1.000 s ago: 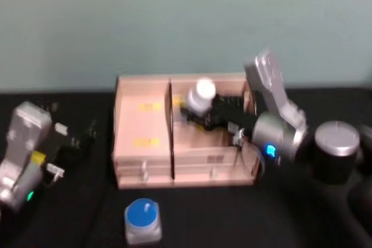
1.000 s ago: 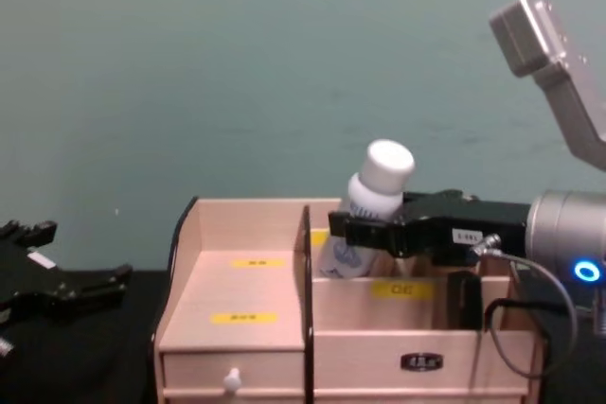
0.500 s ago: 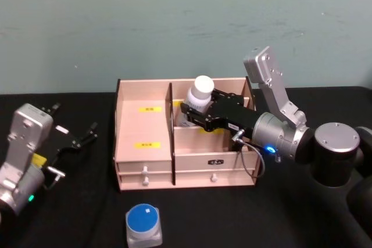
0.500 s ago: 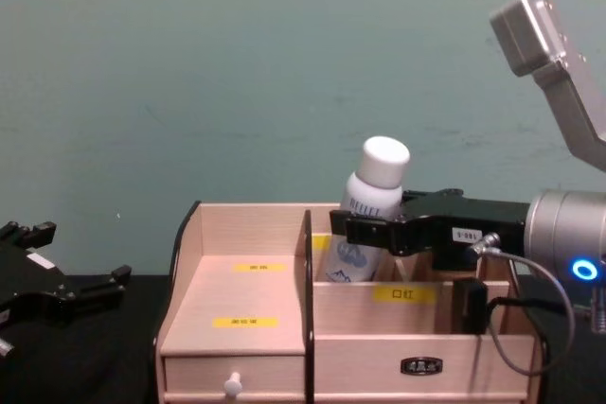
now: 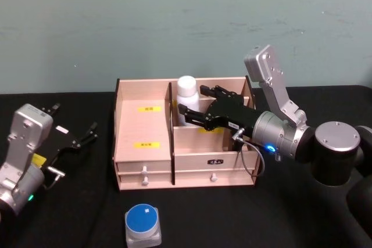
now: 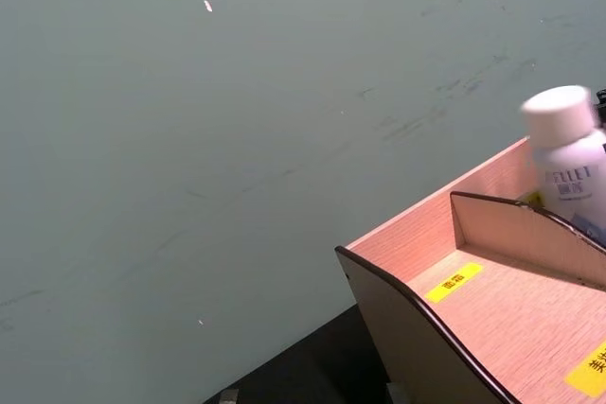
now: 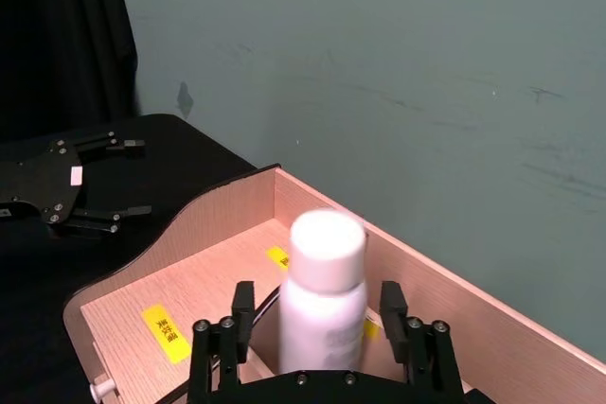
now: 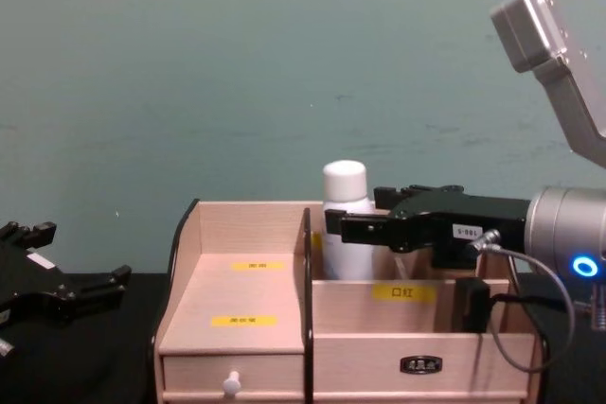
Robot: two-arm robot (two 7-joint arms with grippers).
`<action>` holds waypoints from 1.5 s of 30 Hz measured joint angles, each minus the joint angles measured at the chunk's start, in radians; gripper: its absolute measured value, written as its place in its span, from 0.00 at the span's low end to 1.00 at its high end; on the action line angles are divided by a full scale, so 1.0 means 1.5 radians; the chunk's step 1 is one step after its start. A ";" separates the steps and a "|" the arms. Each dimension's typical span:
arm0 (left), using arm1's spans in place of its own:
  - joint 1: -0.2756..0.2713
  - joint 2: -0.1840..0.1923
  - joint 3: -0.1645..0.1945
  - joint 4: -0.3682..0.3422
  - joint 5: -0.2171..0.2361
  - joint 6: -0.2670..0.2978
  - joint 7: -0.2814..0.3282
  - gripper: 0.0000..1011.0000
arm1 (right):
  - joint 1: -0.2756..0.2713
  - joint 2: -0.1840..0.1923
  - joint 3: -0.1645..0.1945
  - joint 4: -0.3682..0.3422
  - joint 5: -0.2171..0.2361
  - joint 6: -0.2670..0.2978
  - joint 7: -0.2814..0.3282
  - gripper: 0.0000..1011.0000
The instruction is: Pick up the facial cleanser and watermelon frost from the table and place them into the tiered storage box.
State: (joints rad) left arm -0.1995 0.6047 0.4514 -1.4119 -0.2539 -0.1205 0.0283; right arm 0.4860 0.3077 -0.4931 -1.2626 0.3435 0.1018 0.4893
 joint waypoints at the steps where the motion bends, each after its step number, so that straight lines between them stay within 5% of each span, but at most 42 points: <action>1: 0.000 0.000 0.000 0.000 0.000 0.000 0.000 1.00 | 0.000 0.000 0.000 0.000 0.000 0.000 0.000 0.83; 7: 0.000 0.000 0.000 0.000 0.000 0.000 0.000 1.00 | 0.000 0.000 0.001 0.000 0.000 -0.001 0.000 0.99; 17: 0.000 0.000 0.000 0.000 0.000 0.000 0.000 1.00 | -0.009 0.007 0.010 -0.022 0.006 -0.014 -0.001 0.99; 27: 0.000 0.000 0.000 0.000 0.000 0.000 0.000 1.00 | -0.047 0.040 0.029 -0.138 0.013 -0.018 -0.014 0.99; 37: 0.000 0.000 0.000 0.000 0.000 0.000 0.000 1.00 | -0.134 0.104 0.047 -0.306 0.044 0.011 -0.017 0.99; 45: 0.000 0.000 0.000 0.000 0.000 0.000 0.000 1.00 | -0.174 0.134 0.038 -0.334 0.074 0.020 0.003 0.99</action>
State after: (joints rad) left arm -0.1995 0.6047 0.4514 -1.4119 -0.2539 -0.1205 0.0283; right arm 0.2251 0.5088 -0.4359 -1.7629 0.4549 0.1314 0.4934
